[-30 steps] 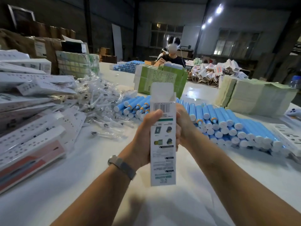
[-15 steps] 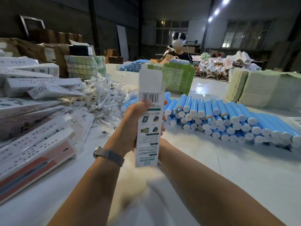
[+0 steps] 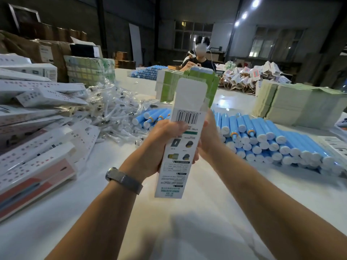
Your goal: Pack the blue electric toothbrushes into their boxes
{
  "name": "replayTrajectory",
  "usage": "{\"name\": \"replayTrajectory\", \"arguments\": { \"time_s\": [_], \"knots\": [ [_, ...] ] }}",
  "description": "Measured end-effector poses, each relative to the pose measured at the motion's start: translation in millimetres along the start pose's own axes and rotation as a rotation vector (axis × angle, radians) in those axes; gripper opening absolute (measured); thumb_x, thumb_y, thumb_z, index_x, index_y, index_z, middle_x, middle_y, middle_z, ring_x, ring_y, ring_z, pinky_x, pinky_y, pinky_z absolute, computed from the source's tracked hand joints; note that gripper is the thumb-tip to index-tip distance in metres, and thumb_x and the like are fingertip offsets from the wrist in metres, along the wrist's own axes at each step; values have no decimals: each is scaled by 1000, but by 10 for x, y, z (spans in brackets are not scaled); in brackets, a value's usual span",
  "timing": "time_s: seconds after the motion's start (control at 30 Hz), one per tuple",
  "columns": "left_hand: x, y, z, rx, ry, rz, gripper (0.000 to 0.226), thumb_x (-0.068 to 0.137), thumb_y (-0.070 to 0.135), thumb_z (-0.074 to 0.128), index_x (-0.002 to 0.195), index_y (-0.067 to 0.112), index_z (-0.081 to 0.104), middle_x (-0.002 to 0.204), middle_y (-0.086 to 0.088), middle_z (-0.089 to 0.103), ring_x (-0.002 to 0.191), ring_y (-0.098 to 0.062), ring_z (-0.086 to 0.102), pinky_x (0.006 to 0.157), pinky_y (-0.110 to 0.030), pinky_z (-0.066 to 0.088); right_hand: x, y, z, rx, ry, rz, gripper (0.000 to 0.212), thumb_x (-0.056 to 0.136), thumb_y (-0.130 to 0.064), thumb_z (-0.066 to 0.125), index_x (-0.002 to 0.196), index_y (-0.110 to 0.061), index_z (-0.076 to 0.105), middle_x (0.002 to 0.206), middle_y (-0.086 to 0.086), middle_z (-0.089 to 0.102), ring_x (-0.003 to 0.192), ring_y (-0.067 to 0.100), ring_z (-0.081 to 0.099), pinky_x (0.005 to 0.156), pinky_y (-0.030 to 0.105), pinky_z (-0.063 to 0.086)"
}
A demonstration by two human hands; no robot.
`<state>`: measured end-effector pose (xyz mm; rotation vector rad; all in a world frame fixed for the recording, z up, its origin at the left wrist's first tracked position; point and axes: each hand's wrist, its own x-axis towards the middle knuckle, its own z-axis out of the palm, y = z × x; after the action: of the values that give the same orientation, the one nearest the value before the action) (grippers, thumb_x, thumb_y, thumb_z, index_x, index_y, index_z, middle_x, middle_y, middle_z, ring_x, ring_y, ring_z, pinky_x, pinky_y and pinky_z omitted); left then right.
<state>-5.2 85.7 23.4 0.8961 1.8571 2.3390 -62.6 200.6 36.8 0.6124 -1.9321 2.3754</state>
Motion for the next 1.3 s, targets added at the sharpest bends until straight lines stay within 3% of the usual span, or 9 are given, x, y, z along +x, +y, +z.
{"name": "replayTrajectory", "arguments": {
  "time_s": [0.1, 0.3, 0.43, 0.53, 0.67, 0.83, 1.0, 1.23, 1.3],
  "knots": [
    [-30, -53, 17, 118, 11, -14, 36, 71, 42, 59, 97, 20, 73, 84, -13, 68, 67, -29, 66, 66, -38, 55, -118, -403, -256, 72, 36, -180, 13, 78, -15, 52, 89, -19, 57, 73, -3, 64, 66, 13, 62, 53, 25, 47],
    [-41, -118, 147, 249, 22, -89, 68, 68, 46, 60, 114, -4, 64, 84, -18, 69, 71, -32, 67, 71, -67, 50, -570, -957, -725, 227, -6, -320, 19, 75, -3, 48, 85, -19, 54, 74, 3, 56, 67, 18, 60, 53, 24, 40],
    [-31, -188, 219, 253, 30, -97, 48, 68, 46, 60, 99, 10, 69, 82, -12, 70, 69, -28, 69, 71, -48, 53, -761, -1007, -809, -77, 2, -455, 22, 76, 3, 53, 79, -17, 47, 70, -2, 61, 60, 21, 61, 48, 23, 41],
    [-21, -223, 241, 233, 54, -109, 47, 68, 46, 60, 95, 9, 70, 82, -17, 69, 69, -31, 68, 72, -48, 52, -792, -975, -812, -416, 5, -459, 29, 73, -1, 66, 64, -25, 52, 77, 0, 67, 66, 25, 66, 52, 26, 49],
    [-3, -235, 263, 236, 48, -97, 42, 72, 47, 60, 99, 16, 71, 83, -14, 69, 71, -28, 68, 68, -43, 54, -774, -910, -823, -835, -9, -405, 25, 77, -12, 79, 68, -24, 60, 77, -5, 70, 70, 4, 64, 65, 19, 51],
    [0, -228, 286, 274, 42, -100, 49, 72, 49, 59, 106, 15, 69, 83, -6, 69, 73, -24, 70, 68, -37, 55, -770, -933, -794, -615, 7, -335, 27, 78, -12, 81, 97, -27, 70, 83, -4, 75, 74, 9, 71, 63, 19, 54],
    [1, -236, 393, 285, 54, -95, 50, 69, 48, 60, 101, 11, 68, 81, -5, 70, 70, -22, 71, 63, -29, 56, -800, -977, -722, -349, 36, -399, 4, 80, -12, 69, 83, -15, 70, 78, 8, 74, 61, 17, 66, 49, 21, 47],
    [4, -240, 480, 257, 65, -73, 39, 71, 51, 60, 92, 20, 71, 81, -5, 71, 70, -22, 71, 63, -29, 55, -801, -847, -703, -676, 60, -413, 6, 84, -18, 75, 82, -23, 76, 71, -4, 72, 64, 23, 63, 56, 38, 53],
    [0, -240, 514, 254, 55, -68, 29, 71, 51, 59, 88, 32, 72, 82, -5, 71, 70, -22, 71, 63, -28, 55, -778, -822, -728, -754, 64, -422, 2, 83, -21, 78, 85, -20, 78, 63, -15, 61, 56, 6, 51, 52, 20, 42]
  ]
}}
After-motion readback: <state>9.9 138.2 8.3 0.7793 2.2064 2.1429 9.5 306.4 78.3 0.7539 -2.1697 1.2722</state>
